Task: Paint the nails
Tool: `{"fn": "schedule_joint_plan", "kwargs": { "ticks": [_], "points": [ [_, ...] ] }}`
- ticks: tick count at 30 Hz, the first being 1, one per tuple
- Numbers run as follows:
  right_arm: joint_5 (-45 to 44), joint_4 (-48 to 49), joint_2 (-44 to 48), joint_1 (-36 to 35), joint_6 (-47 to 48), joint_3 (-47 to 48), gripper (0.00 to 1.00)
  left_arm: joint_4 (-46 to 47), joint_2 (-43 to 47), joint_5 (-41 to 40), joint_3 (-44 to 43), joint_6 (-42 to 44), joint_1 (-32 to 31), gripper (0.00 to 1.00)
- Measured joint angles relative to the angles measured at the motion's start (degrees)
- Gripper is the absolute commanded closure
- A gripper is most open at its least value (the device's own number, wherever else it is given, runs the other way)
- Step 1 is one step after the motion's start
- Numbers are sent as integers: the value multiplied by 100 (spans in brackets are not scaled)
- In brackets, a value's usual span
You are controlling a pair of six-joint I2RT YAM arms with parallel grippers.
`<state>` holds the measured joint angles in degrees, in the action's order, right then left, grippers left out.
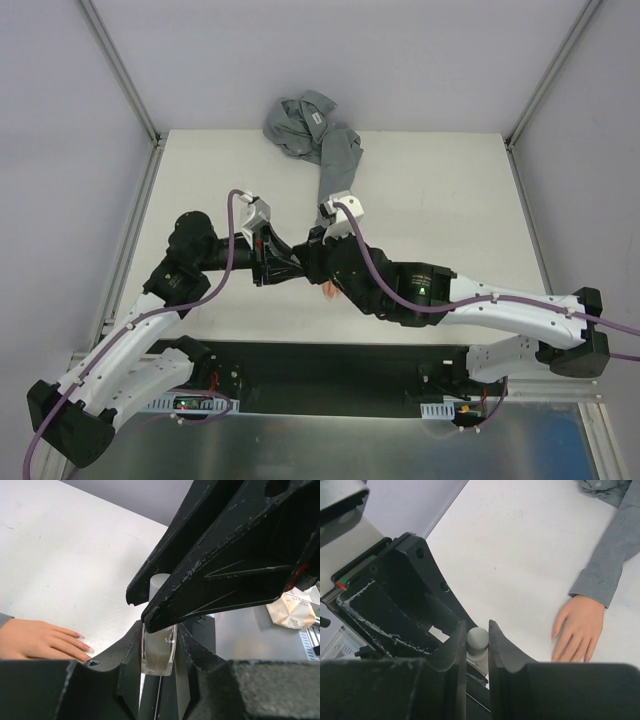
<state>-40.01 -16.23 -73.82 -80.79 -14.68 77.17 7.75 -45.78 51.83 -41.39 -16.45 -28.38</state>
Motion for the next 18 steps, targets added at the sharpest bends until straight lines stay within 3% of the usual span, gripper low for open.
{"fn": "schedule_joint_plan", "kwargs": {
  "ticks": [3, 7, 12, 18],
  "points": [
    [2, -111, -11, 37, 101, 22, 49, 96, -149, 138, -2, -33, 2, 100],
    [619, -584, 221, 212, 605, 66, 29, 256, -402, 212, 13, -249, 321, 100],
    [1784, -680, 885, 590, 1106, -42, 22, 750, -479, 835, 52, -529, 15, 100],
    [3744, -455, 1663, 1255, 1497, -555, 25, 1298, -538, 1816, 52, -723, -610, 100]
  ]
}}
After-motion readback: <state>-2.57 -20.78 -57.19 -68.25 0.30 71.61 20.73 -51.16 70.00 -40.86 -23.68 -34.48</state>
